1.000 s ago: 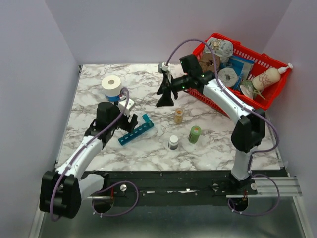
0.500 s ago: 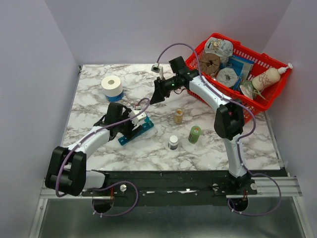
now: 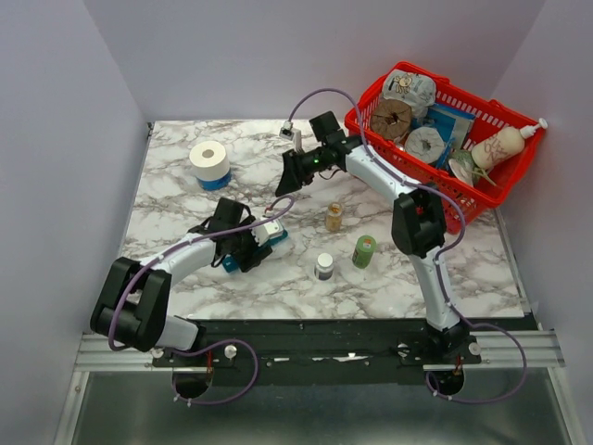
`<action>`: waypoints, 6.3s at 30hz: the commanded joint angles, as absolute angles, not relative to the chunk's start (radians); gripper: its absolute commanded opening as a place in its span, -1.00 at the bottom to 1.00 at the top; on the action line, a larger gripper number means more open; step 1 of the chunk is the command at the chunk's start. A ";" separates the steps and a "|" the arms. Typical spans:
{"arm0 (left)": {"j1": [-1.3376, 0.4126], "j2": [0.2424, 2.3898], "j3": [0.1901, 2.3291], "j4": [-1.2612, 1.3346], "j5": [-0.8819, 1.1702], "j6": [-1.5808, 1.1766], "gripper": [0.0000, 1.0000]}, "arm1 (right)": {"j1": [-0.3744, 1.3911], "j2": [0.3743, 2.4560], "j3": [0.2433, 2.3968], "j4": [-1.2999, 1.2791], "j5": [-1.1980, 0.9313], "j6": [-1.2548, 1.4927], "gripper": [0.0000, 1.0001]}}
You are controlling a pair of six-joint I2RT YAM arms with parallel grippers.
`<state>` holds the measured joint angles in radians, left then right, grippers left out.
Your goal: Sort the pills into containers
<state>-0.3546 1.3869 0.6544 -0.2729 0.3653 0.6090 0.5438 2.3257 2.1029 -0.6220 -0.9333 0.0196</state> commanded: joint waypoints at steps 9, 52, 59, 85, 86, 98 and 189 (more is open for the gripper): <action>-0.387 1.436 0.687 -0.290 0.284 0.588 -0.27 | 0.574 2.405 2.120 -0.584 -0.904 0.103 -0.03; -0.408 1.512 0.724 -0.321 0.281 0.545 -1.00 | 0.612 2.329 1.956 -0.575 -0.894 0.083 -0.45; -0.408 1.529 0.739 -0.328 0.268 0.528 -1.00 | 0.611 2.296 1.907 -0.575 -0.900 0.075 -0.43; -0.408 1.529 0.732 -0.322 0.284 0.541 -1.00 | 0.600 2.491 2.112 -0.607 -0.807 0.072 0.17; -0.408 1.529 0.730 -0.322 0.282 0.541 -1.00 | 0.600 2.488 2.109 -0.609 -0.811 0.069 0.17; -0.407 1.552 0.742 -0.334 0.267 0.523 -1.00 | 0.601 2.393 1.993 -0.601 -0.854 0.043 0.02; -0.403 1.621 0.802 -0.382 0.258 0.449 -1.00 | 0.598 2.249 1.836 -0.632 -0.735 -0.094 -0.94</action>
